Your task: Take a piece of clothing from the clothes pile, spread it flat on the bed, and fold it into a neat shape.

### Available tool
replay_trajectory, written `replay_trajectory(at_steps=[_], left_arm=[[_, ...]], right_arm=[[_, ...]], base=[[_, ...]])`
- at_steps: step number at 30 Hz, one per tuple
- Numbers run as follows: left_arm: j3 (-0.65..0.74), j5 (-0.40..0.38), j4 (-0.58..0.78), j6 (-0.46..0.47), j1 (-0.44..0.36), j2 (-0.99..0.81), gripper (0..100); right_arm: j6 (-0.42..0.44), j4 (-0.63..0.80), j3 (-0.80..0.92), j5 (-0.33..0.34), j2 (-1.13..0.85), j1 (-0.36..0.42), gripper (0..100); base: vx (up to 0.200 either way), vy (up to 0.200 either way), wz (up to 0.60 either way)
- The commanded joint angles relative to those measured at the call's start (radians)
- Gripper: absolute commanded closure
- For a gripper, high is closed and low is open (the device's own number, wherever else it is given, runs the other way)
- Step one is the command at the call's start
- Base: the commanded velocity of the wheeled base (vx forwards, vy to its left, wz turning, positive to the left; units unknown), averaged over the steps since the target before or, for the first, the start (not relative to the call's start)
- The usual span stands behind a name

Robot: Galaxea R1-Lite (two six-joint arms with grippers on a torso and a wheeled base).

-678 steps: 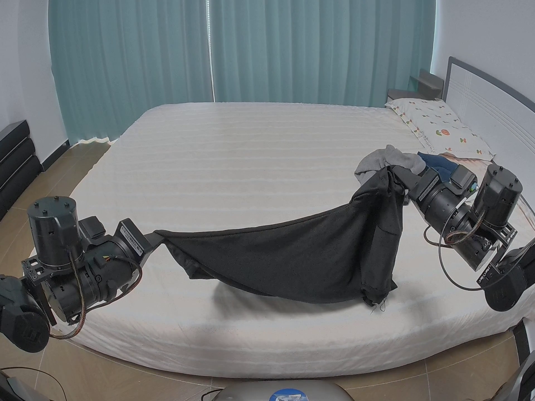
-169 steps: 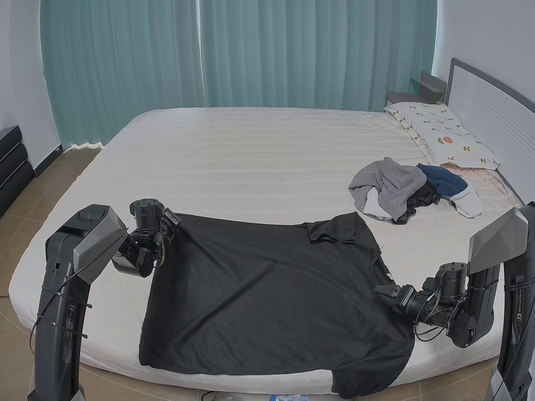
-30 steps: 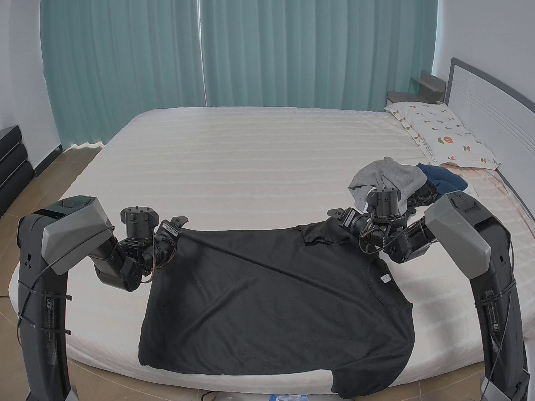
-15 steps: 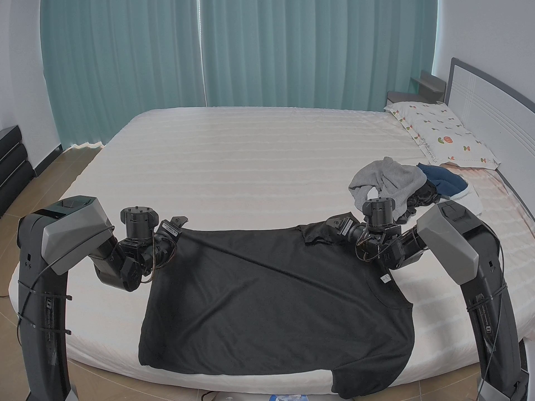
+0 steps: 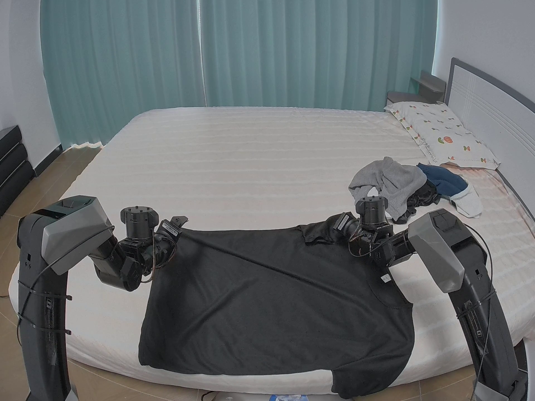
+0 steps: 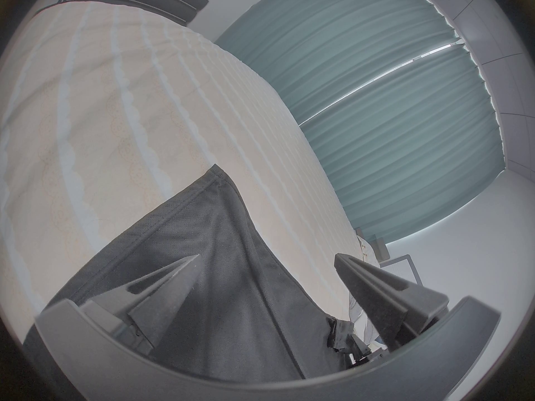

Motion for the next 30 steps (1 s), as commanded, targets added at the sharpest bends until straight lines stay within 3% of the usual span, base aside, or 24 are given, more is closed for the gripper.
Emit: replay_trajectory(at_steps=[1,6,9,19,20,30], left_arm=[[-0.001,0.000,0.001,0.000,0.000,0.001,0],[-0.001,0.000,0.001,0.000,0.000,0.001,0],[-0.001,0.000,0.001,0.000,0.000,0.001,0],[-0.002,0.000,-0.001,0.013,0.000,0.004,0],[-0.004,0.000,0.001,0.013,0.000,0.004,0],[-0.060,0.000,0.009,0.029,0.014,0.030,0]], right_arm=[[-0.007,-0.041,-0.122,-0.053,0.036,-0.014,100],[-0.012,-0.086,-0.122,-0.066,-0.003,-0.034,100],[-0.069,-0.132,-0.122,-0.061,-0.043,-0.078,100],[-0.098,-0.072,-0.122,-0.046,0.046,-0.089,100],[-0.098,-0.070,-0.122,-0.044,0.046,-0.086,0],[-0.092,0.032,-0.116,-0.046,0.017,-0.104,0]], base=[[0.000,0.000,0.00],[0.000,0.000,0.00],[0.000,0.000,0.00],[0.000,0.000,0.00],[0.000,0.000,0.00],[0.000,0.000,0.00]])
